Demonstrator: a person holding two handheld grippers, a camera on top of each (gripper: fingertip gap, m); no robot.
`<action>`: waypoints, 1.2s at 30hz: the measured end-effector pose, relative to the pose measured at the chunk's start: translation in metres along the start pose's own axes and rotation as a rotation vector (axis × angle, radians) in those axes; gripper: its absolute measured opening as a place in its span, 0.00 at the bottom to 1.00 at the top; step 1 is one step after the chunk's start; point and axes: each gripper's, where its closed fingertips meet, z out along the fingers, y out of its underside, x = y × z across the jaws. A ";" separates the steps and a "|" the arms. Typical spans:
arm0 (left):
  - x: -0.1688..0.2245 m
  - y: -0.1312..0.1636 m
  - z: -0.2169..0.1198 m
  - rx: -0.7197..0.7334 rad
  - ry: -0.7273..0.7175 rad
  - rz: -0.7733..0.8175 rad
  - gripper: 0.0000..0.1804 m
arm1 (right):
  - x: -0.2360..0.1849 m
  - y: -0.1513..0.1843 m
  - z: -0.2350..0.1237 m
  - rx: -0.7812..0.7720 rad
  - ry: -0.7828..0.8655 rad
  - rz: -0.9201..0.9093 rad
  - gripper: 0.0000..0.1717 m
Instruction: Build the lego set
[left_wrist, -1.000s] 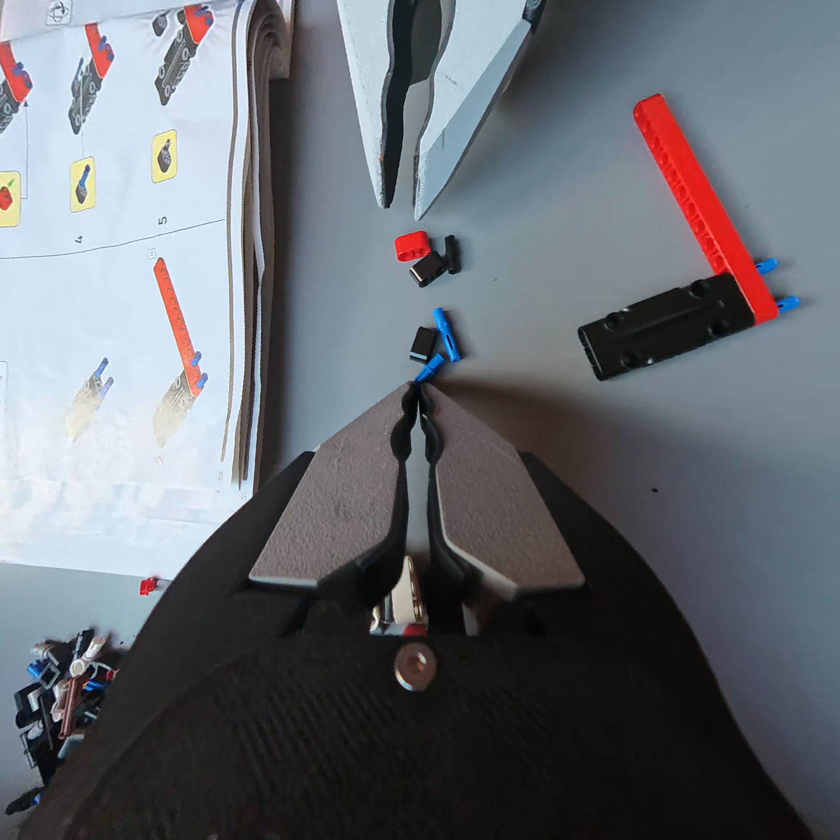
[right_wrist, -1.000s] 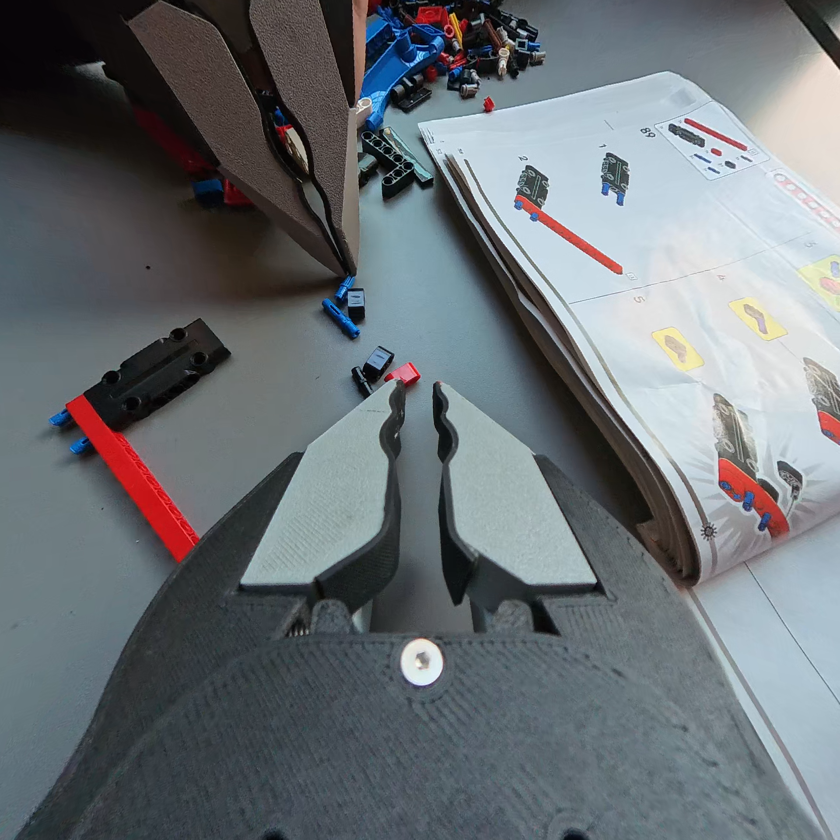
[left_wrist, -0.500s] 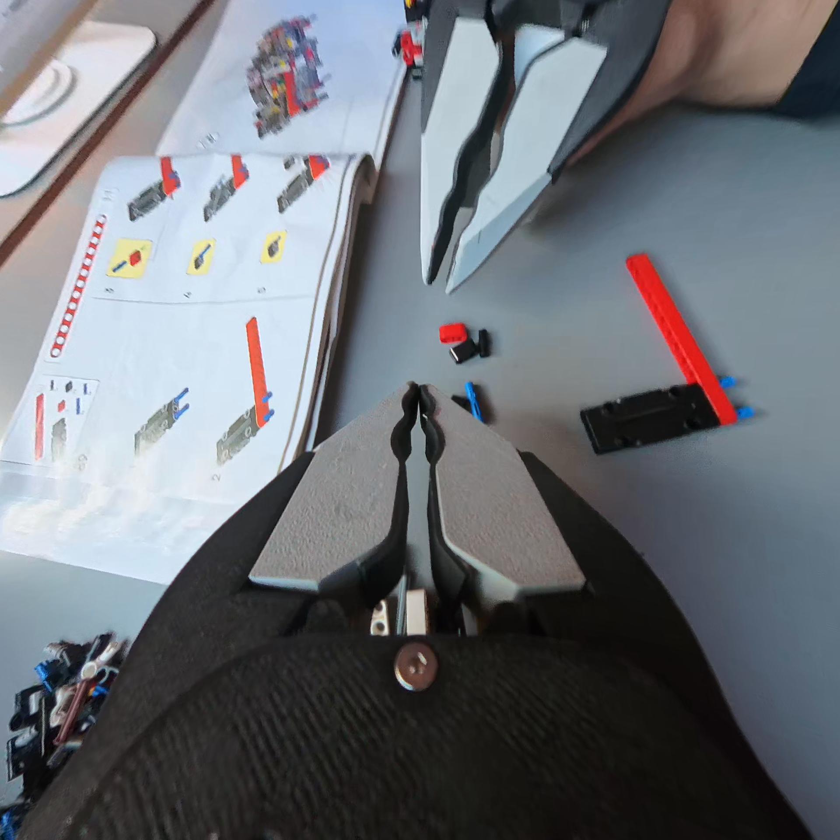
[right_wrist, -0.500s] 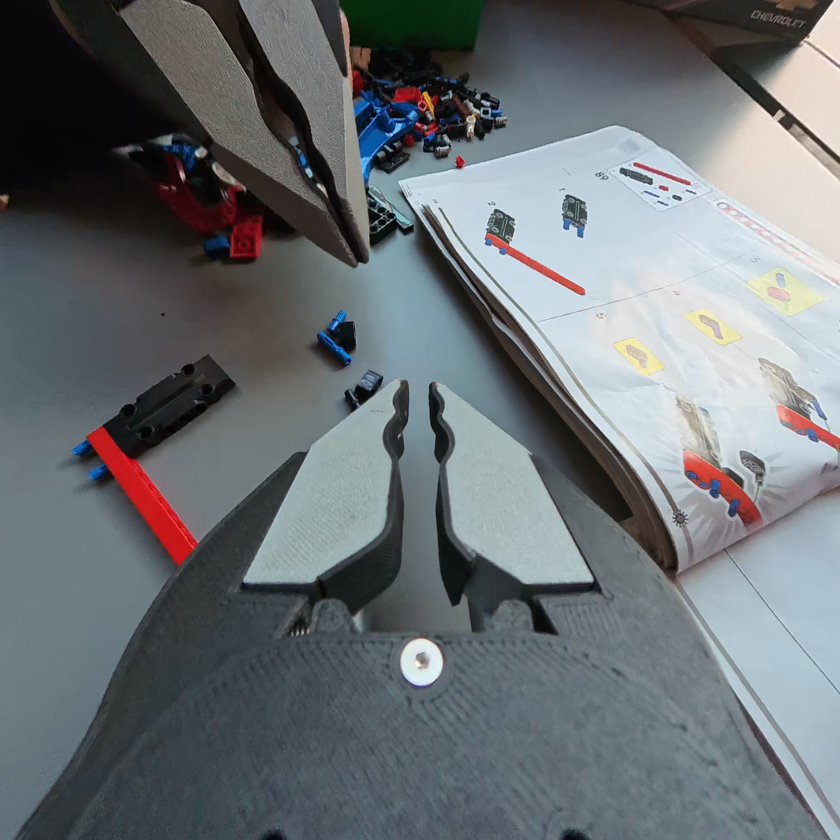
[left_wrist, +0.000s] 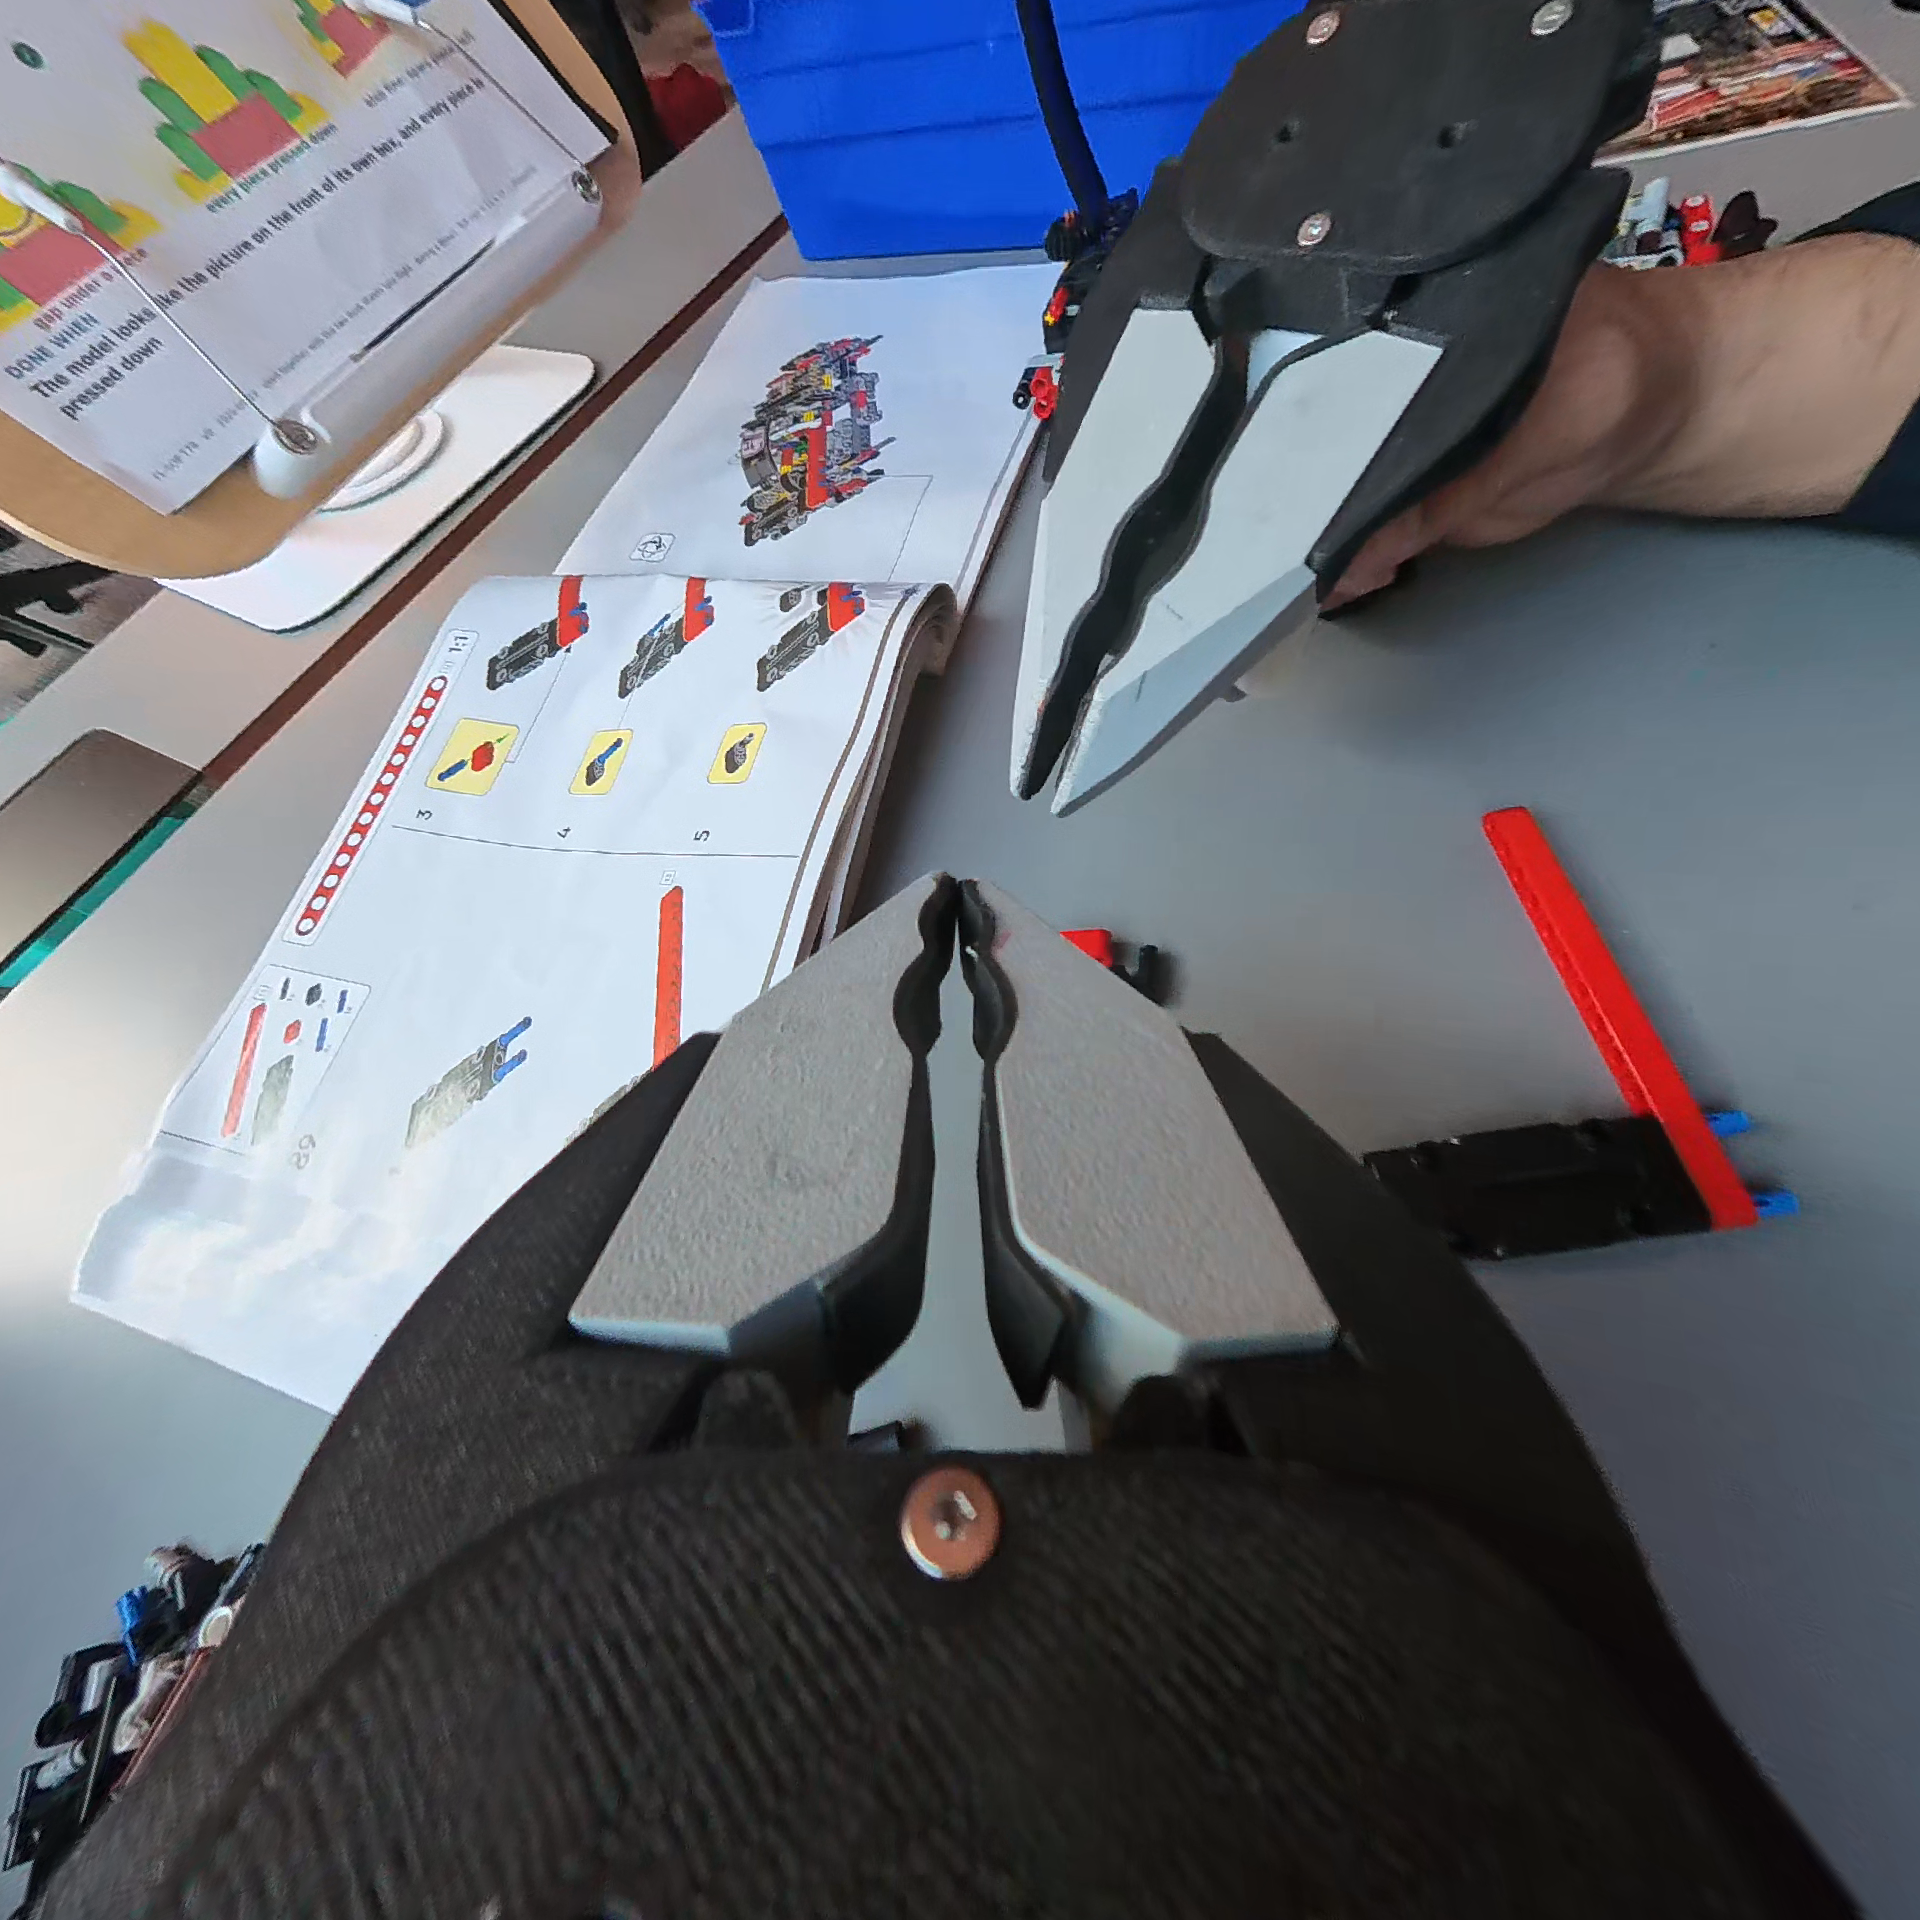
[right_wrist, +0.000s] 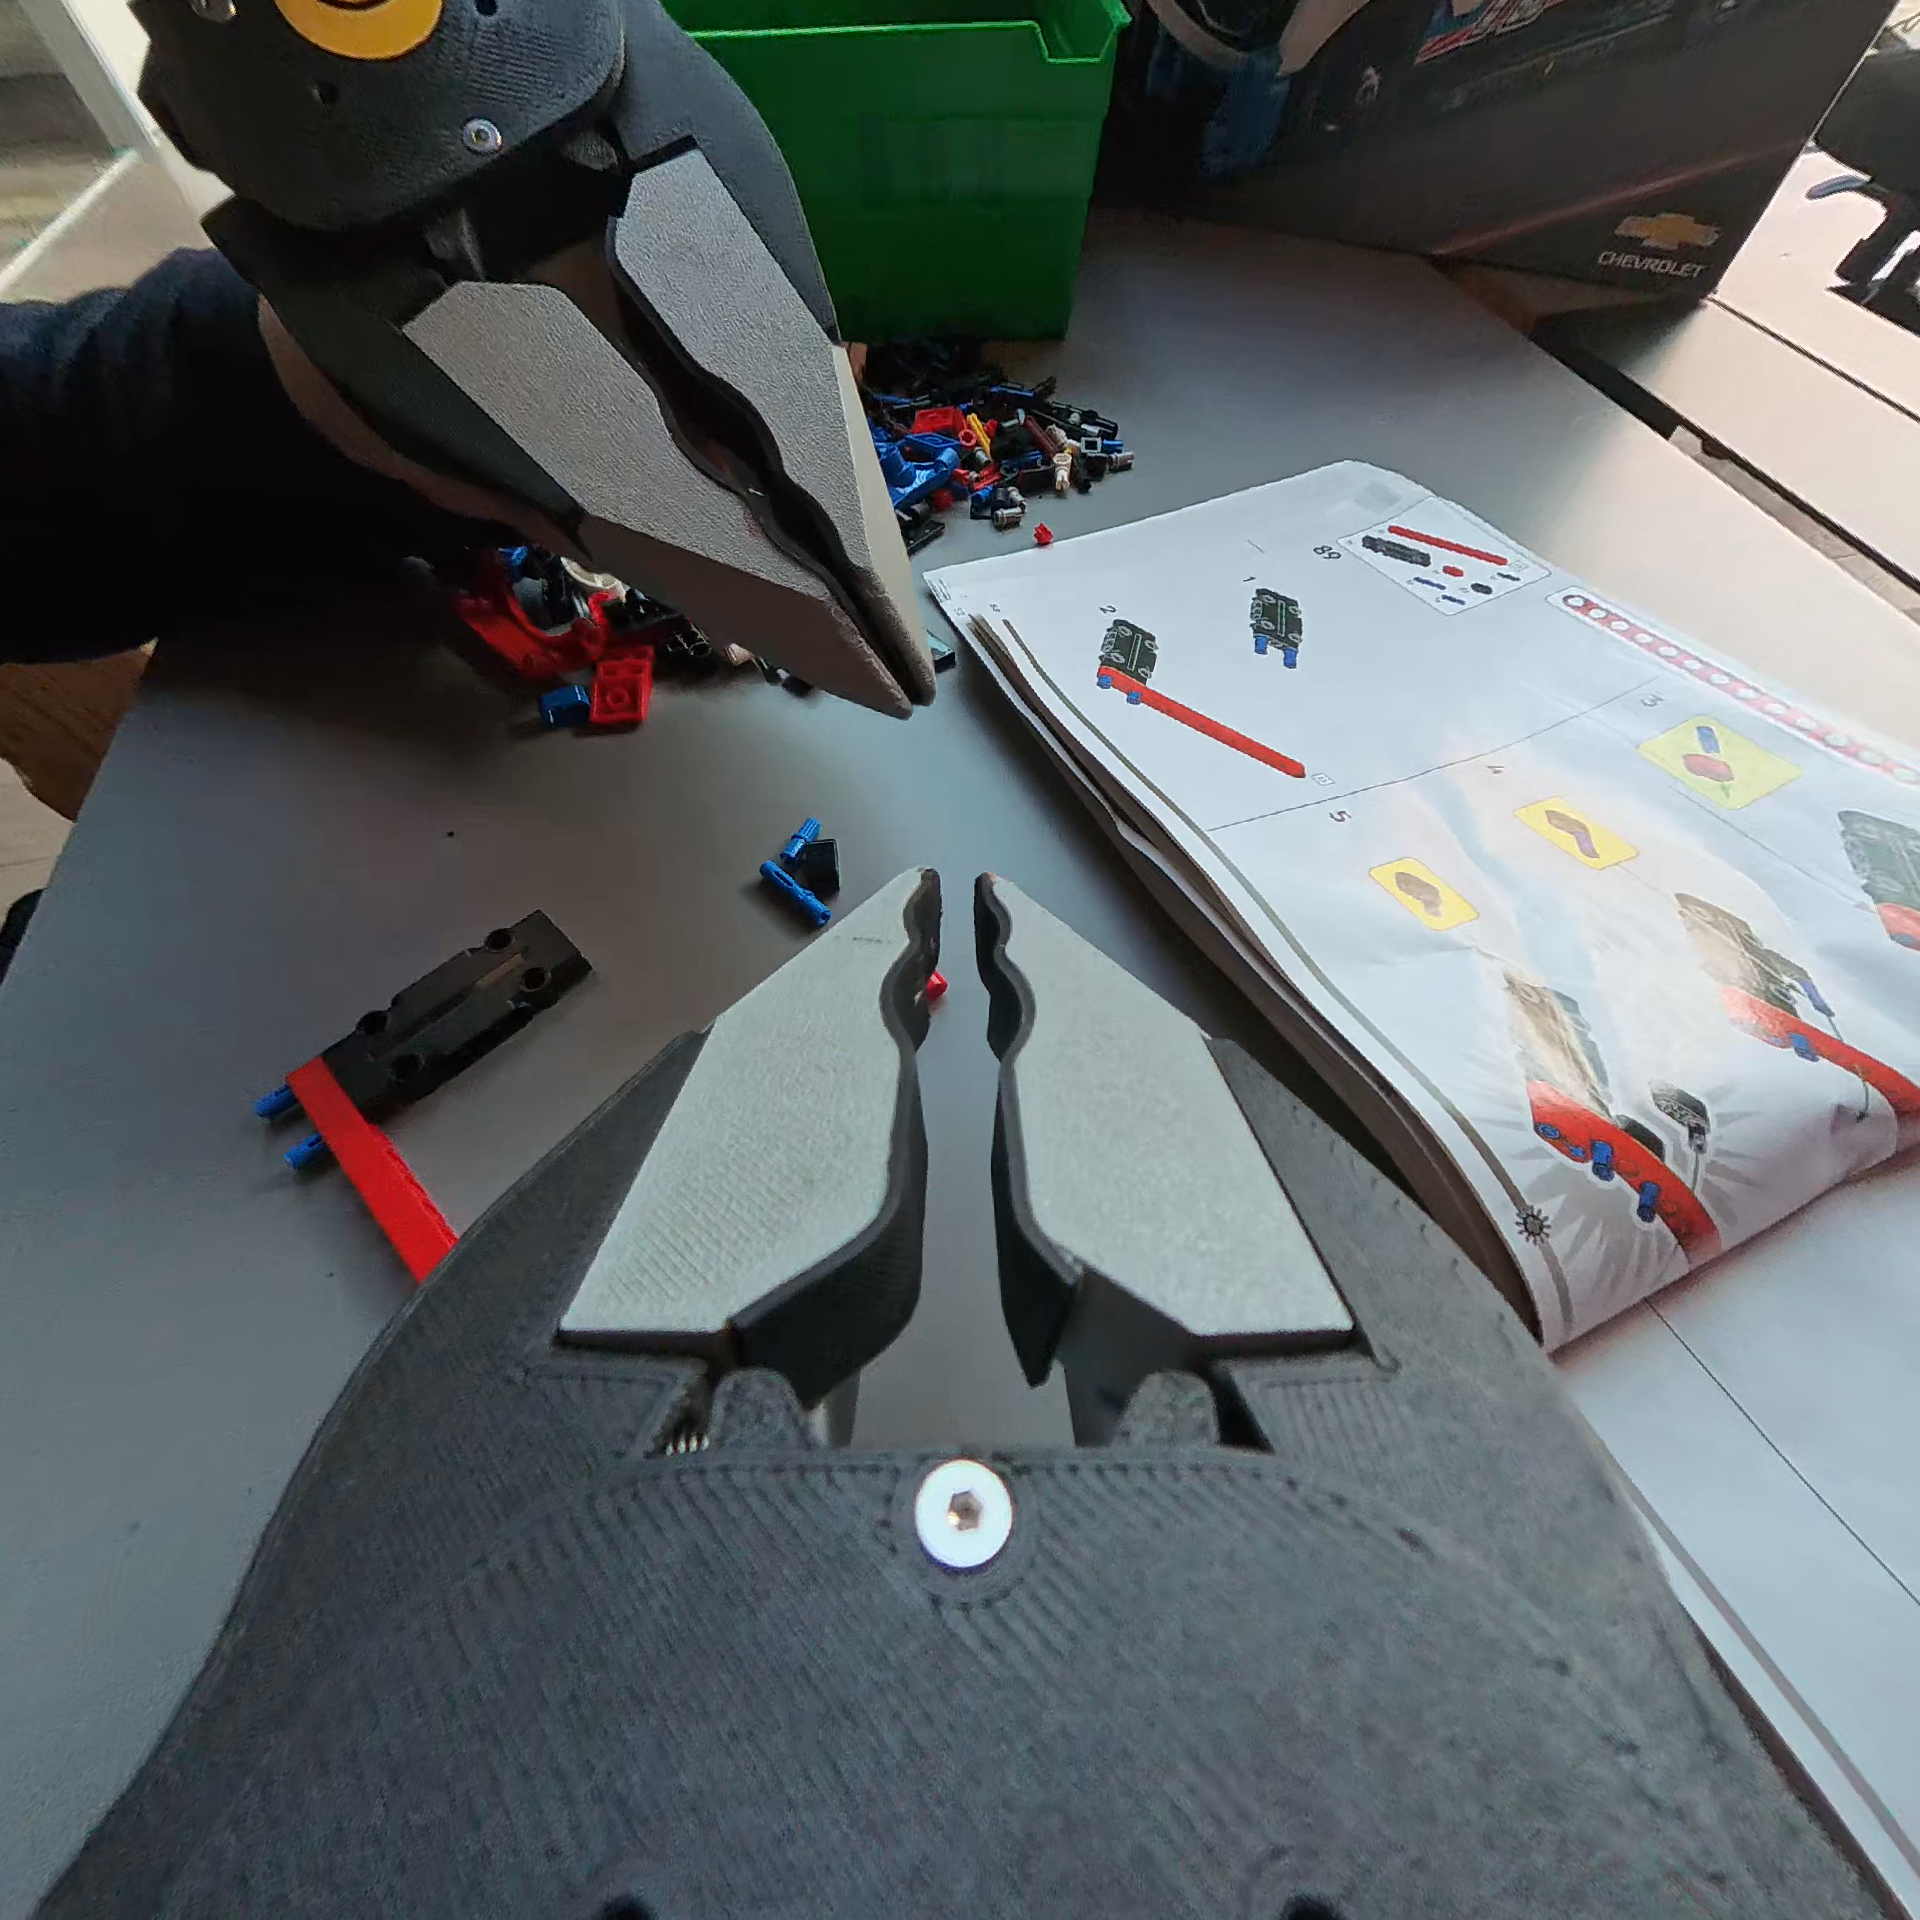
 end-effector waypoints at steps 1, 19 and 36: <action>0.000 0.001 0.000 0.002 -0.007 0.002 0.00 | 0.000 0.000 0.000 0.000 0.001 -0.004 0.02; 0.012 0.004 0.002 0.020 -0.002 0.071 0.00 | -0.015 -0.004 0.006 0.007 -0.027 -0.062 0.01; 0.024 0.049 -0.019 -0.265 0.257 0.161 0.04 | -0.011 0.000 0.006 -0.011 -0.015 -0.052 0.00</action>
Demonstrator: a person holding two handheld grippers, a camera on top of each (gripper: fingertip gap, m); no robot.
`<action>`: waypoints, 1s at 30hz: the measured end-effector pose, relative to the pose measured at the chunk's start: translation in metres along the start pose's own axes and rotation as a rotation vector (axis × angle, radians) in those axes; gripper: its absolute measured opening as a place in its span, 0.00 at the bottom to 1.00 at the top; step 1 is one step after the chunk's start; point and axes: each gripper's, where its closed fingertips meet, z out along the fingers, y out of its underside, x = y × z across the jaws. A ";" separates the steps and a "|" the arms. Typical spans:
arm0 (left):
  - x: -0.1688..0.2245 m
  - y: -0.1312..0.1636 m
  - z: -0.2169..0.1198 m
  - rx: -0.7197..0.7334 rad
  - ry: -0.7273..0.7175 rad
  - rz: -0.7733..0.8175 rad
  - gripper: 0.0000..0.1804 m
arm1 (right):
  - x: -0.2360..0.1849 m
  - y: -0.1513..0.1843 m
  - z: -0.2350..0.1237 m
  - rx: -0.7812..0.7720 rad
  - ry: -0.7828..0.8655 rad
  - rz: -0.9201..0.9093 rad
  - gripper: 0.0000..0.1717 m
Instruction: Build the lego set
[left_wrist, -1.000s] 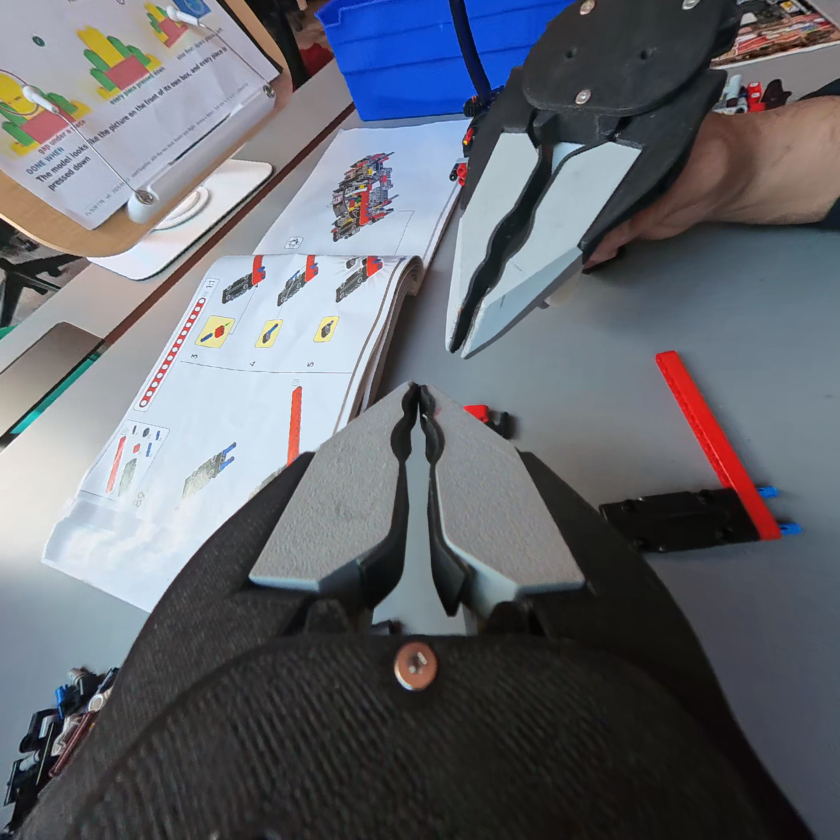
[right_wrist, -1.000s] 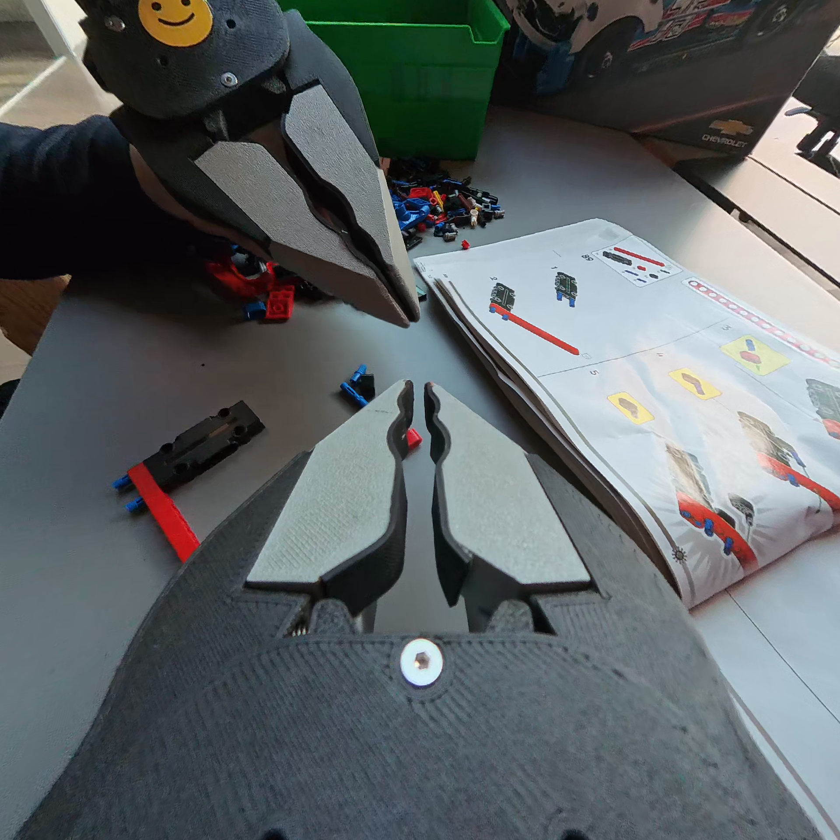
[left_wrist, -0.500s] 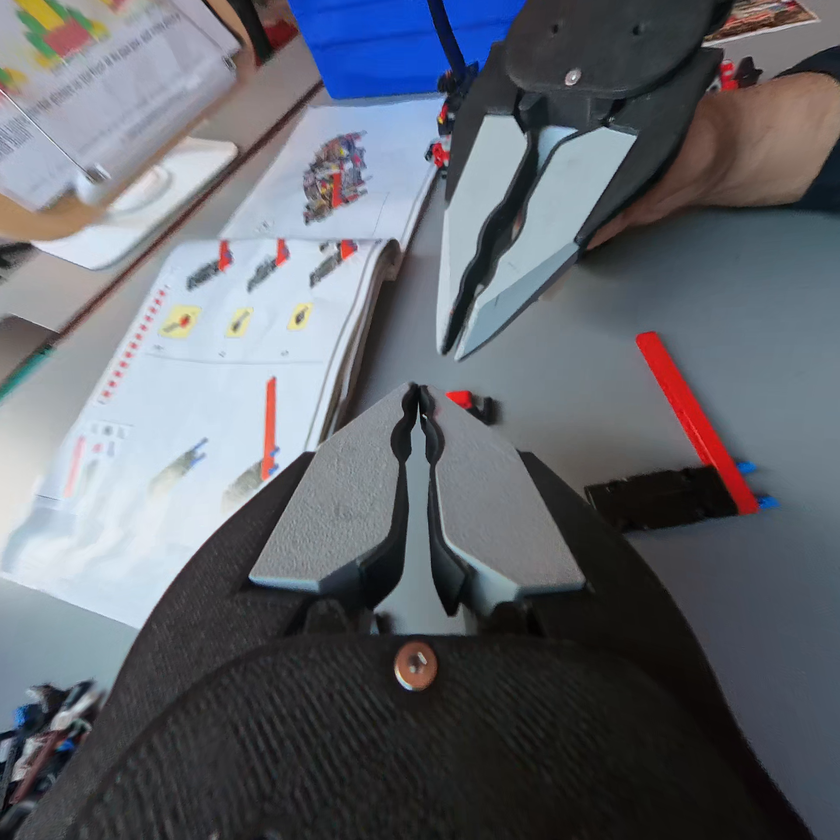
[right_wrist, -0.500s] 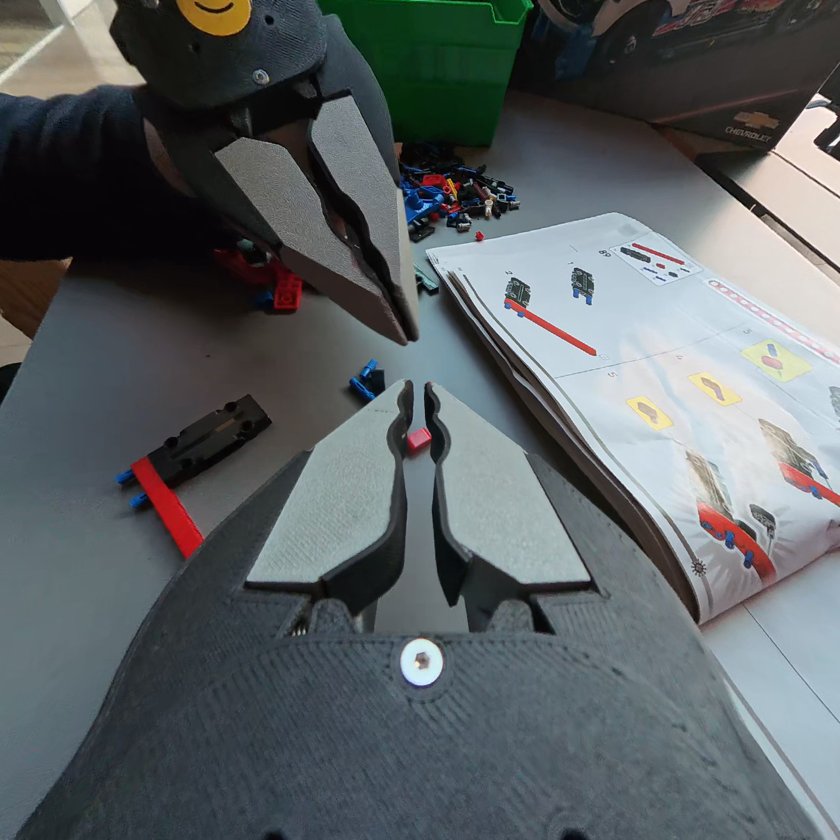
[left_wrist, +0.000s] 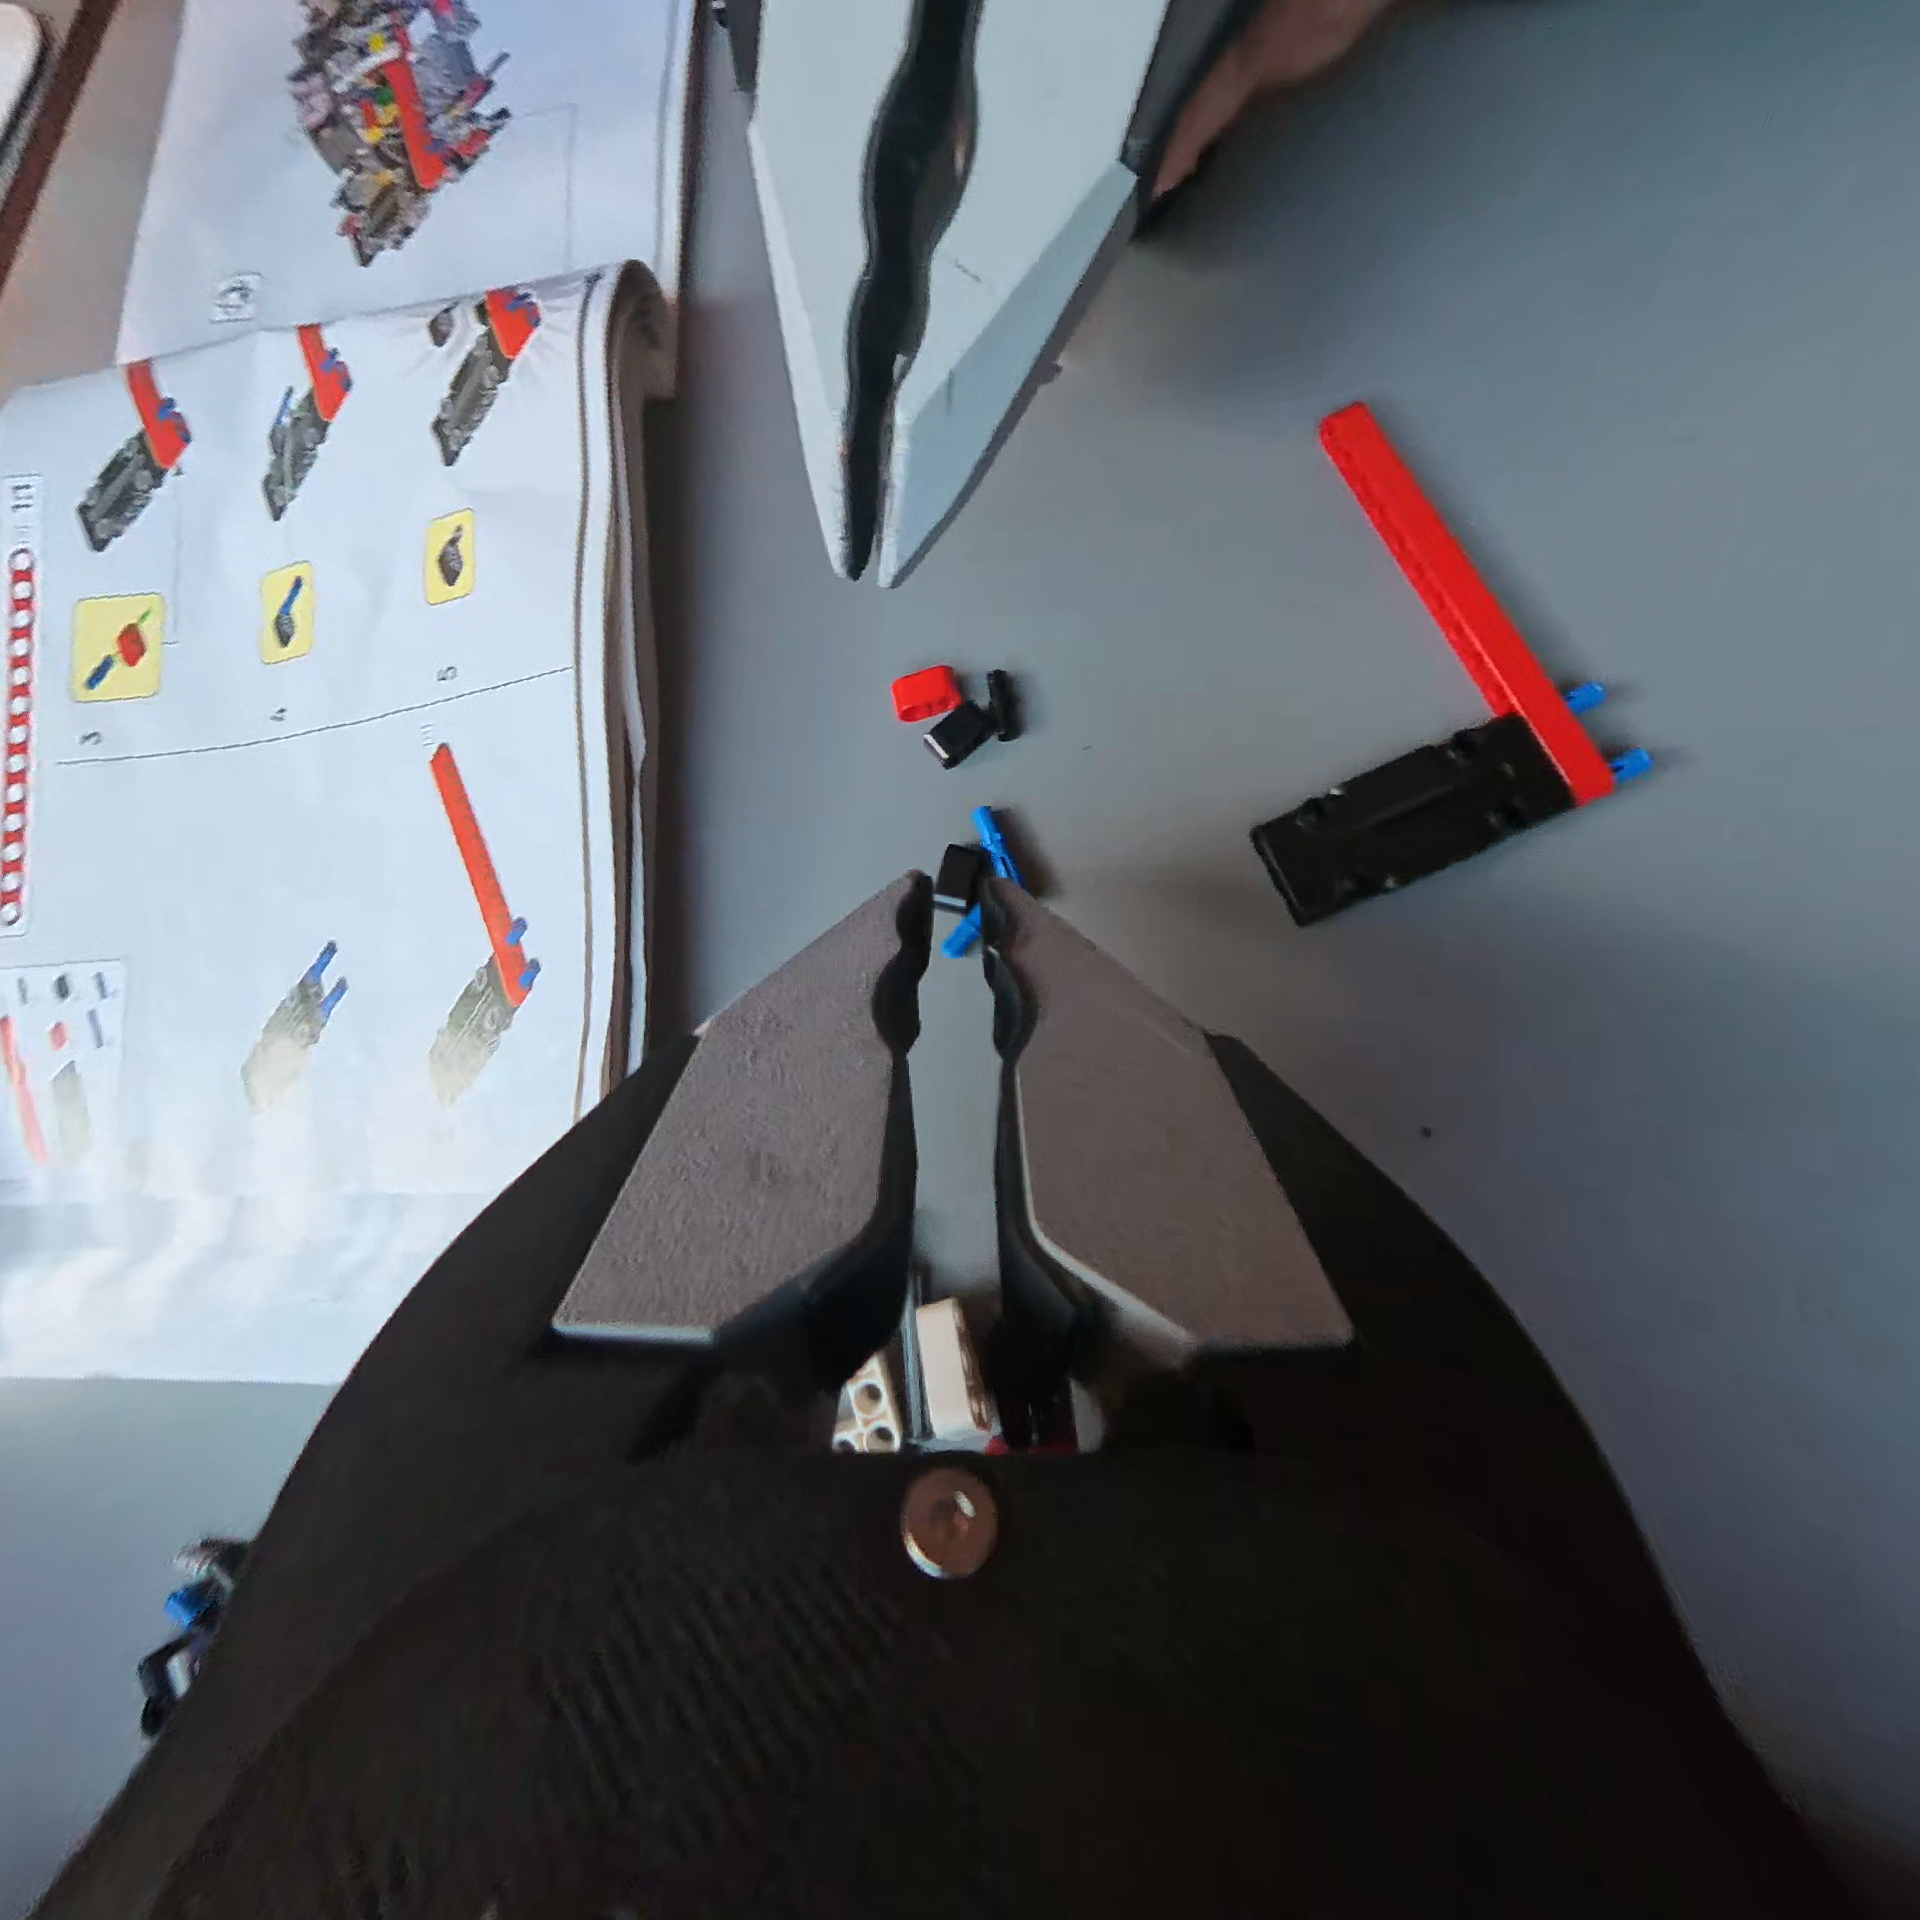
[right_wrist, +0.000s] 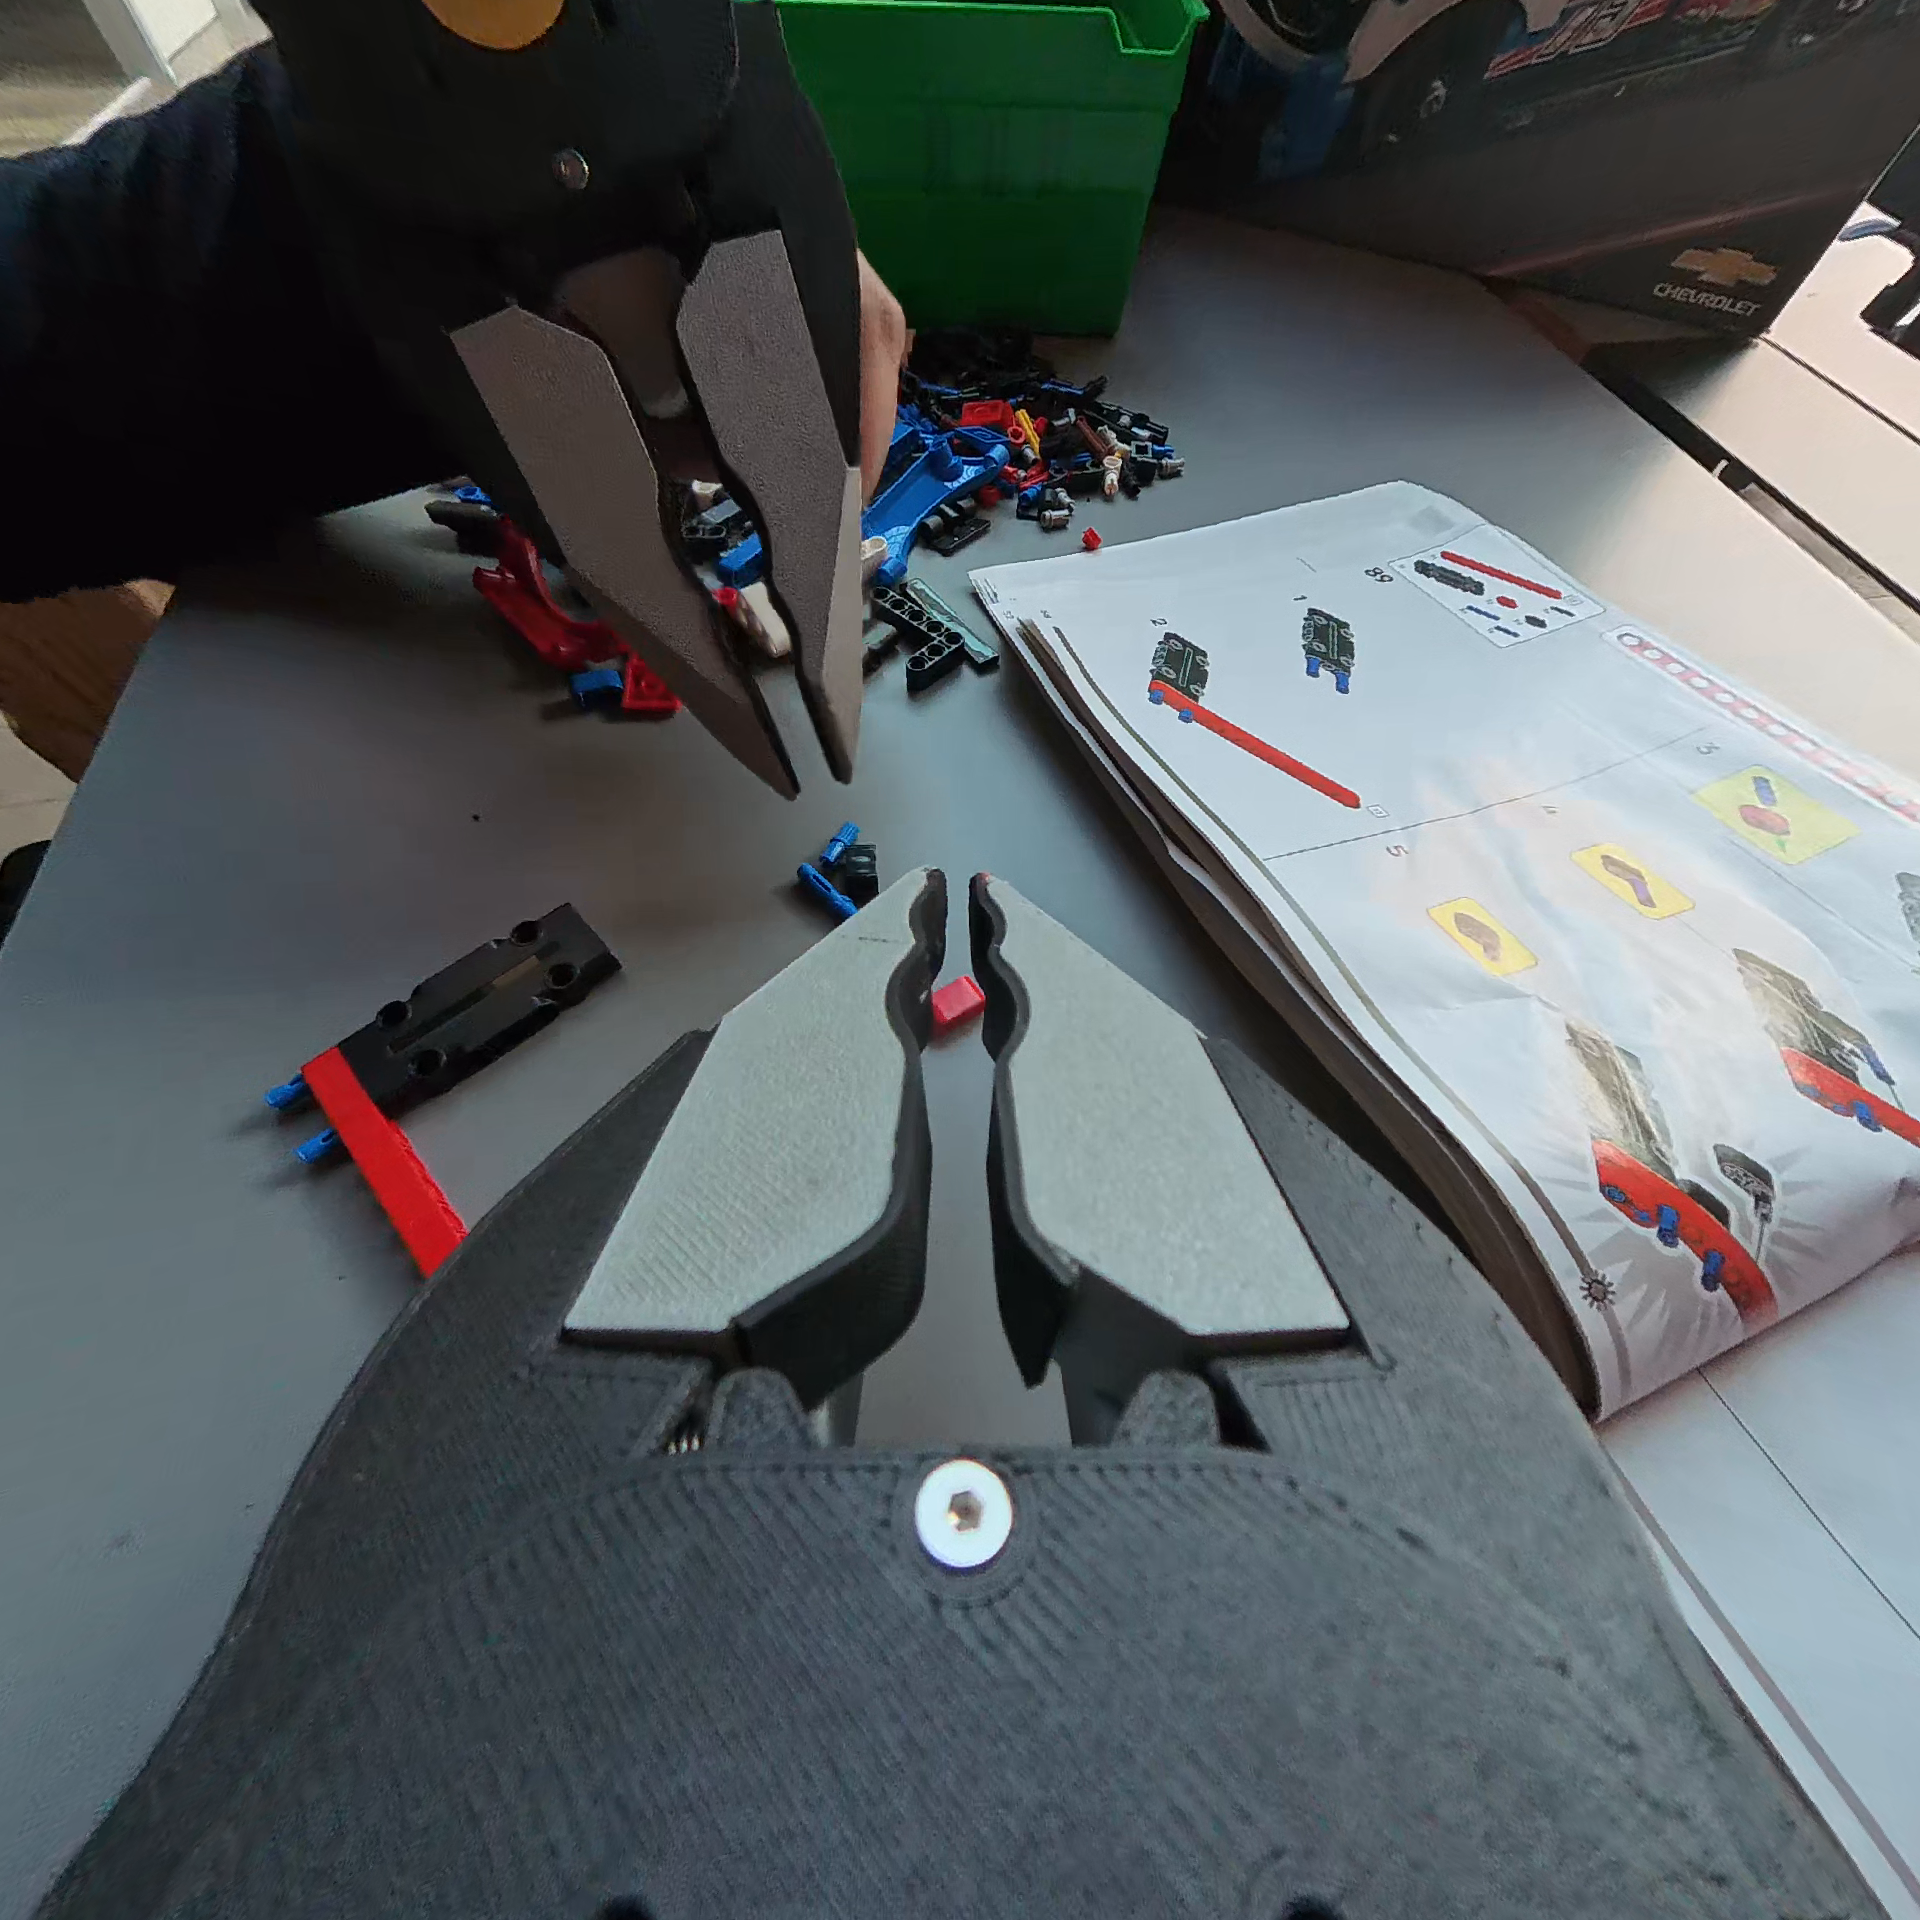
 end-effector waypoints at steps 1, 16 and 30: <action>0.002 0.001 0.001 -0.003 0.016 0.013 0.03 | 0.000 0.000 0.000 0.000 0.000 -0.001 0.00; 0.005 0.020 0.019 -0.102 0.088 0.097 0.01 | -0.001 -0.001 -0.001 0.006 -0.003 -0.001 0.01; -0.048 -0.033 -0.010 0.229 -0.226 -0.041 0.01 | 0.006 -0.002 -0.001 0.023 0.006 0.052 0.00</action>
